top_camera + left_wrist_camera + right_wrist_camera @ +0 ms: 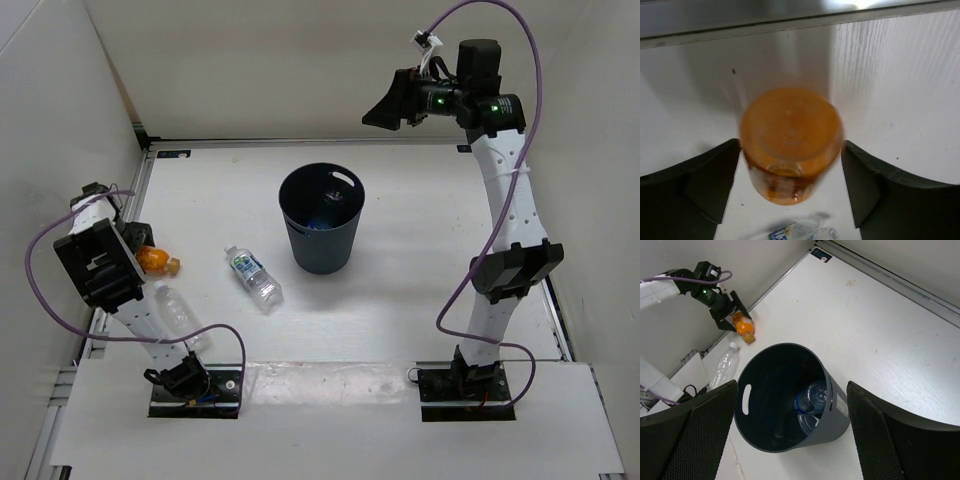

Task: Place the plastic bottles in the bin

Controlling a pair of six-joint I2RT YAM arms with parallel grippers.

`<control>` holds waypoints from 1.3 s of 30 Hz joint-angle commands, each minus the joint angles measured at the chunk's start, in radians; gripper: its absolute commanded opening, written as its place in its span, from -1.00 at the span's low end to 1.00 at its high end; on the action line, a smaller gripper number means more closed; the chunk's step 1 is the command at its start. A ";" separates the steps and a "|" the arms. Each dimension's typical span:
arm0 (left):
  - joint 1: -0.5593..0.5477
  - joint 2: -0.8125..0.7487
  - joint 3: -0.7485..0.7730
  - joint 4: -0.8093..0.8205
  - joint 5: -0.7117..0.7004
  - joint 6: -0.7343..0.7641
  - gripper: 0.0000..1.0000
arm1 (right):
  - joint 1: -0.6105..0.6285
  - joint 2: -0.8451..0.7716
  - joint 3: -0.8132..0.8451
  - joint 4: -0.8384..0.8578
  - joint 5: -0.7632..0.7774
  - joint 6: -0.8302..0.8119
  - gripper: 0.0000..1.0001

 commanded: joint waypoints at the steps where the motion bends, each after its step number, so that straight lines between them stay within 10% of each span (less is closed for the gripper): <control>1: 0.010 -0.002 0.034 0.020 0.042 0.010 0.73 | -0.004 0.010 0.045 -0.007 0.003 0.048 0.81; 7: 0.022 -0.040 0.000 0.091 0.113 0.007 0.01 | 0.016 0.024 0.042 -0.033 0.023 0.003 0.81; 17: -0.198 -0.258 0.213 0.270 0.121 -0.001 -0.40 | -0.047 0.021 0.044 -0.057 -0.015 0.020 0.81; 26: -0.648 -0.249 0.615 0.318 0.042 0.267 -0.40 | -0.175 -0.014 -0.018 -0.107 -0.092 0.022 0.81; 39: -1.102 -0.248 0.495 0.382 -0.101 0.496 -0.24 | -0.269 -0.028 -0.084 -0.128 -0.155 -0.046 0.81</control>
